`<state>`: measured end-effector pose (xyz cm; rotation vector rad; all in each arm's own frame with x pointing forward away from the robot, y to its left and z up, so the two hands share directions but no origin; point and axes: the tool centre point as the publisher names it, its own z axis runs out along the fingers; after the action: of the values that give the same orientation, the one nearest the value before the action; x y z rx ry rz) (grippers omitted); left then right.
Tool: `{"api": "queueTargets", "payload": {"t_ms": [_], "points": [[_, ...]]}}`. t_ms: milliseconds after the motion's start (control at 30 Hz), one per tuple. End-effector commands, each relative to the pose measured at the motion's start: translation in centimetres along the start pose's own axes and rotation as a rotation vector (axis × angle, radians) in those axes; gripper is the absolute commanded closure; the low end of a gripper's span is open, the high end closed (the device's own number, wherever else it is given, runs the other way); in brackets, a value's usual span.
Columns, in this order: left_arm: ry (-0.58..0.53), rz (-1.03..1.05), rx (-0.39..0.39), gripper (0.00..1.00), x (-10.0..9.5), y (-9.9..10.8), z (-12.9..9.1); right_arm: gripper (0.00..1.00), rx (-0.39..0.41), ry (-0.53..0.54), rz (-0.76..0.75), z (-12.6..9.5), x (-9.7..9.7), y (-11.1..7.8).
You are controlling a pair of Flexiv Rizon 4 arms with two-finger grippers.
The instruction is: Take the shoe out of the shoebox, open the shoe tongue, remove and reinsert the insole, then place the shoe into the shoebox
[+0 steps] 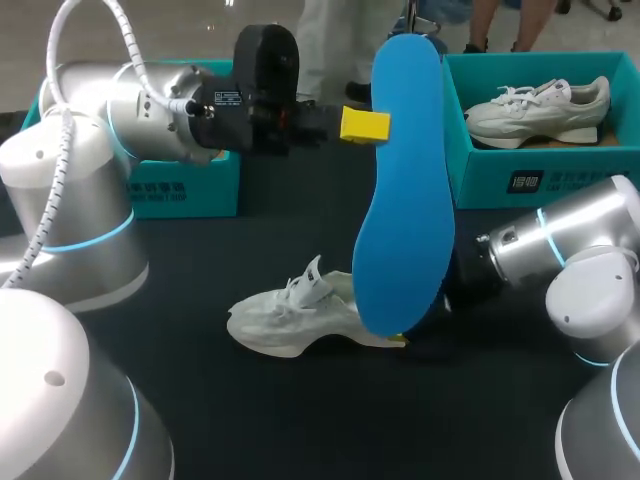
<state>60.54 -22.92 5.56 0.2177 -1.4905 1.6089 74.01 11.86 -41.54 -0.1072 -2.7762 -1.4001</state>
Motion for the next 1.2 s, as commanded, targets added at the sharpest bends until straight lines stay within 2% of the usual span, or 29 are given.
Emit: {"api": "queueTargets", "payload": {"t_ms": [33,267,533,1200], "points": [[0.000,0.001,0.002,1.00,0.1,0.1,0.0,0.00,0.050,0.003,0.012,-1.1,0.7,0.7],[0.000,0.001,0.002,1.00,0.1,0.1,0.0,0.00,0.143,0.016,0.035,-2.0,0.8,2.0],[0.000,0.001,0.002,1.00,0.1,0.1,0.0,0.00,0.285,-0.034,0.092,-3.0,1.0,3.2],[0.000,0.001,0.002,1.00,0.1,0.1,0.0,0.00,0.521,-0.055,0.159,-4.3,2.2,5.7]]}}
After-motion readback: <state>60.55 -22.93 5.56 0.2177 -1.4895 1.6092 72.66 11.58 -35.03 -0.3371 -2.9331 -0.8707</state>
